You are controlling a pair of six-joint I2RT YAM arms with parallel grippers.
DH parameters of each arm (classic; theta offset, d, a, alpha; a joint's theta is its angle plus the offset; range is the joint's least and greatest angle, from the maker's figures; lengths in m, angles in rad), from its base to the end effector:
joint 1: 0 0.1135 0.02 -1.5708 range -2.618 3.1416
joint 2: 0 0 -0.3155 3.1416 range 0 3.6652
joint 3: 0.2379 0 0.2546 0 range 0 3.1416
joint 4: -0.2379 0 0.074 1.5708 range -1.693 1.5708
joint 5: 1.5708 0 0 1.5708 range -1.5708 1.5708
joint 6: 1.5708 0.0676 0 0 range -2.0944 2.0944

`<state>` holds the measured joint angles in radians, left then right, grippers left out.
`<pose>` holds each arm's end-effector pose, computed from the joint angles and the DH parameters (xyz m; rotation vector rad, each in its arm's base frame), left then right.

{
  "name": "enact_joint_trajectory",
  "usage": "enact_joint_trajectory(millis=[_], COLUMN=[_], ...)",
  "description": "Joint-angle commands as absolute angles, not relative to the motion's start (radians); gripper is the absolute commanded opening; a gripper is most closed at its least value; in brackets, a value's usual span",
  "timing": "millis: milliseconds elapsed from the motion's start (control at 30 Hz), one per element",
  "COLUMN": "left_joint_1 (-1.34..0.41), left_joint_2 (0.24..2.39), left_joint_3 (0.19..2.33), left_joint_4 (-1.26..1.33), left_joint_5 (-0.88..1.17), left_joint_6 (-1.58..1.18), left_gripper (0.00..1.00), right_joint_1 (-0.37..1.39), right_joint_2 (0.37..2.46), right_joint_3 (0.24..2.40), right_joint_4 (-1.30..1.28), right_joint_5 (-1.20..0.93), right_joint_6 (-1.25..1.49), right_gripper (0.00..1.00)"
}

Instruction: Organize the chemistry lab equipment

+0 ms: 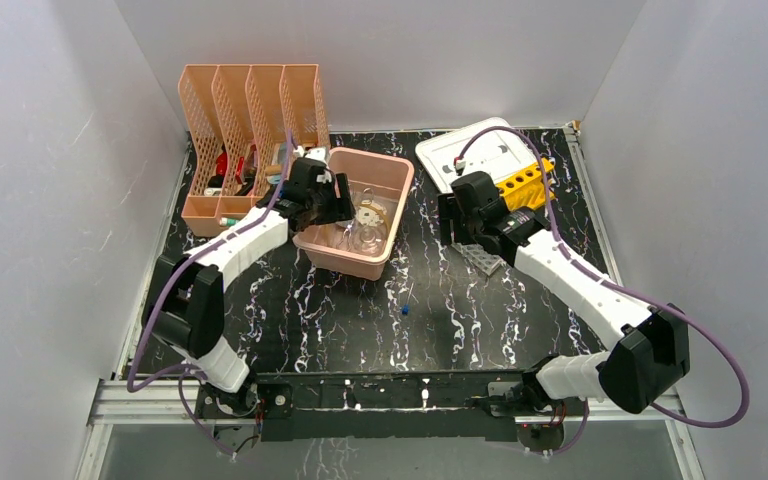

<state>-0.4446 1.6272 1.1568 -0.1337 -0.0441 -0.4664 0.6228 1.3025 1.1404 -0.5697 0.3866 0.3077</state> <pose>0.3642 -0.1702 0.2894 -0.0497 2.2125 -0.4671 0.2519 0.1495 0.3457 -0.1576 2.2332 0.0561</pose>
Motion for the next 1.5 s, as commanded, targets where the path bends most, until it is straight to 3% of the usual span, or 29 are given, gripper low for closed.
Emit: enact_joint_trajectory(millis=[0, 167, 233, 367, 433, 467, 567, 667, 733, 967, 1467], left_joint_1=[-0.44, -0.457, -0.47, -0.533, -0.597, -0.641, -0.791, -0.884, -0.927, -1.036, -1.04], left_joint_2=[1.548, 1.496, 1.471, 1.407, 1.383, 1.378, 1.394, 1.416, 1.427, 1.529, 1.813], left_joint_3=[1.198, 1.238, 1.244, 1.217, 1.194, 1.185, 1.178, 1.142, 1.116, 1.101, 1.172], left_joint_4=[-0.086, -0.051, -0.048, -0.047, -0.071, -0.089, -0.172, -0.204, -0.201, -0.245, -0.211], left_joint_5=[0.059, 0.111, 0.117, 0.099, 0.069, 0.043, -0.062, -0.112, -0.124, -0.265, -0.242], left_joint_6=[-0.48, -0.485, -0.482, -0.45, -0.404, -0.371, -0.313, -0.354, -0.381, -0.398, -0.391], left_gripper=[0.66, 0.66, 0.66, 0.63, 0.63, 0.65, 0.67, 0.66, 0.65, 0.64, 0.55], right_joint_1=[0.611, 0.609, 0.609, 0.609, 0.609, 0.609, 0.607, 0.577, 0.532, 0.376, 0.346], right_joint_2=[1.286, 1.307, 1.324, 1.346, 1.352, 1.354, 1.348, 1.35, 1.353, 1.285, 1.246], right_joint_3=[1.127, 1.108, 1.101, 1.095, 1.094, 1.095, 1.106, 1.146, 1.172, 1.163, 1.115], right_joint_4=[-0.525, -0.517, -0.522, -0.524, -0.517, -0.512, -0.497, -0.494, -0.506, -0.444, -0.46], right_joint_5=[0.381, 0.353, 0.345, 0.311, 0.283, 0.28, 0.296, 0.287, 0.252, 0.185, 0.181], right_joint_6=[0.31, 0.313, 0.318, 0.337, 0.348, 0.354, 0.356, 0.364, 0.395, 0.409, 0.383], right_gripper=[0.76, 0.61, 0.46, 0.06, 0.03, 0.05, 0.34, 0.55, 0.61, 0.64, 0.64])
